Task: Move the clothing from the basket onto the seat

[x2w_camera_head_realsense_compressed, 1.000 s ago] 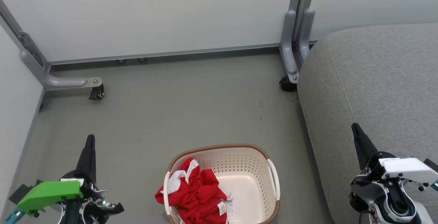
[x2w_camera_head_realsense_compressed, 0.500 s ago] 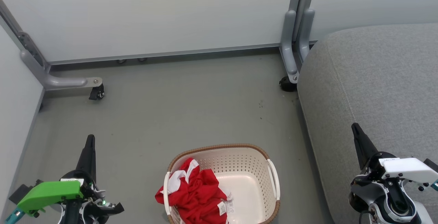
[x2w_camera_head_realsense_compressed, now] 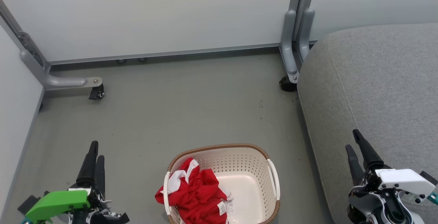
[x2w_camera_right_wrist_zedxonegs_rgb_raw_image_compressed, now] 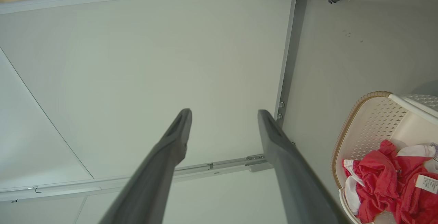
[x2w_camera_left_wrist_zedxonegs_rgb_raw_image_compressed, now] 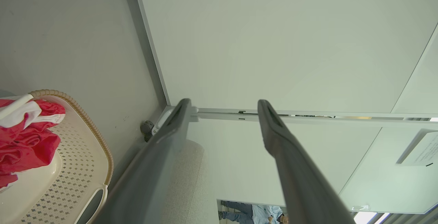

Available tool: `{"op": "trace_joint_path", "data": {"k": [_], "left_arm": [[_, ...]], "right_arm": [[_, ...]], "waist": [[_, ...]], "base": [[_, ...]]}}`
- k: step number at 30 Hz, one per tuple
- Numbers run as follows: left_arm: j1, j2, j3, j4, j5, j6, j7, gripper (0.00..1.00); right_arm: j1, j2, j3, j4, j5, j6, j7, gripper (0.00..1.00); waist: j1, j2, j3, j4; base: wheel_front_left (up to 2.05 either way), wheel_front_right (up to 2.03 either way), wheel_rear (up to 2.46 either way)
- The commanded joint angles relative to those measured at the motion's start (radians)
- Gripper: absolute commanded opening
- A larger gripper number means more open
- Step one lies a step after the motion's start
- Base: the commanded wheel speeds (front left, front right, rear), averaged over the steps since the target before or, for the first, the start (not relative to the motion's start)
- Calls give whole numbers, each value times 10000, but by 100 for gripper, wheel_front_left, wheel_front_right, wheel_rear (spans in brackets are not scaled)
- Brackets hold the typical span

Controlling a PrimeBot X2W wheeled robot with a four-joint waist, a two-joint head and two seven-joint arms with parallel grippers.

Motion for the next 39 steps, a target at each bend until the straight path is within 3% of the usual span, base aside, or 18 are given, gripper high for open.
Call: {"op": "trace_joint_path", "data": {"k": [1,10,25,39], "left_arm": [[-253,25,-99,-220,80,-10,-133,100],[-472,126,-320,-469,1111,-15,-581,100],[-559,282,-713,-998,5117,-24,-1264,100],[-553,487,-1129,-904,7696,20,-1762,100]], "right_arm": [[-194,-50,31,-256,-90,2,-72,100],[-254,-353,368,-415,-979,3,-623,100],[-260,-626,675,-1158,-5036,4,-1311,100],[-241,-821,1139,-1170,-7557,5,-1816,100]], "waist": [[0,0,5,0],[0,0,23,0],[0,0,16,-21],[0,0,-25,-35]], "base": [[0,0,0],[0,0,0],[0,0,0],[0,0,0]]}}
